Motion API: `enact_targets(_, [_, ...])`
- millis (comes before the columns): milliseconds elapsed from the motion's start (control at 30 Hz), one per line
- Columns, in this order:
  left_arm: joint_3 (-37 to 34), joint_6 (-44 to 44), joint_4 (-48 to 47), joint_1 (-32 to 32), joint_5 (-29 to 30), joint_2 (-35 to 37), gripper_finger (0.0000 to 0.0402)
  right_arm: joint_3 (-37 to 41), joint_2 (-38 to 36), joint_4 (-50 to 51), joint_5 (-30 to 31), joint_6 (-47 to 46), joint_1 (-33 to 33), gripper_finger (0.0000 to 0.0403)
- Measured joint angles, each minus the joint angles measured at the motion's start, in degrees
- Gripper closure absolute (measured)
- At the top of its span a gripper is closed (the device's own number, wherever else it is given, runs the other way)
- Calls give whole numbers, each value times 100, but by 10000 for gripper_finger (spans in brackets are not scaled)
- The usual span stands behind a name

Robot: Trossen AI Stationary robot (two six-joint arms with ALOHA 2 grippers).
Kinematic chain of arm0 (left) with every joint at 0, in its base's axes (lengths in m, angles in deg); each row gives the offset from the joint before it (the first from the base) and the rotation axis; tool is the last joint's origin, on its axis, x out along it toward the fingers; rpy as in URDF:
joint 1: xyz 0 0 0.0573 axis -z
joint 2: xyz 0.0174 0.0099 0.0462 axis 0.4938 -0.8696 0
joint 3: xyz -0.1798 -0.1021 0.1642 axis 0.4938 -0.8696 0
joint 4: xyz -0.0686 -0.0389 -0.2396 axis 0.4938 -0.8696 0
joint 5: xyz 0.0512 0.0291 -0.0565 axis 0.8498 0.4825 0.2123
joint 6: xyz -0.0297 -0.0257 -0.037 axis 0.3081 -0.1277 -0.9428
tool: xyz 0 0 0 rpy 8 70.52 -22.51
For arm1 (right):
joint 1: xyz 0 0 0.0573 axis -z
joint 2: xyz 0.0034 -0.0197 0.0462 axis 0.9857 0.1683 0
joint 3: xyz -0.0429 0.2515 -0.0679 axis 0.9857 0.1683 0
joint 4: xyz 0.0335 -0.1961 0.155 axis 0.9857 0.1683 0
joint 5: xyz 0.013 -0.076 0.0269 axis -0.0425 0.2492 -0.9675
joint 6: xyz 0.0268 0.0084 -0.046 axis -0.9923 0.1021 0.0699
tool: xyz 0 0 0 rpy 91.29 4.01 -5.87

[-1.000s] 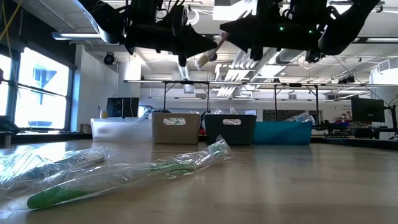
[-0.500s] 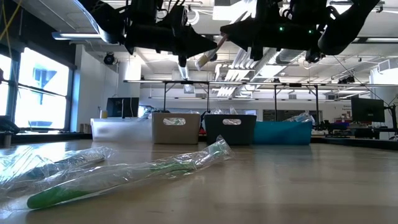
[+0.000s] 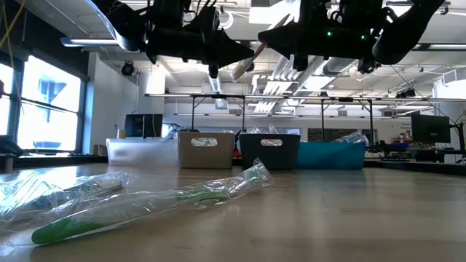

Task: Pick & Place Toothbrushes
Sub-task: Put the orange toothbrush into the dark green bin

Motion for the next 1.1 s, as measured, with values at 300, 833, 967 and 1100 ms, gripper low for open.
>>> enact_targets(300, [0, -147, 0, 7, 176, 0, 398, 2, 0, 2, 2, 0, 2, 379])
enact_targets(833, [0, -153, -78, 7, 215, 2, 305, 7, -2, 7, -4, 0, 2, 380])
enact_targets(967, [-2, -154, -133, 7, 325, 2, 304, 7, -2, 7, -2, 0, 2, 379])
enact_targets(1100, [-2, -214, -136, 7, 332, 2, 304, 7, -2, 7, -6, 0, 2, 379])
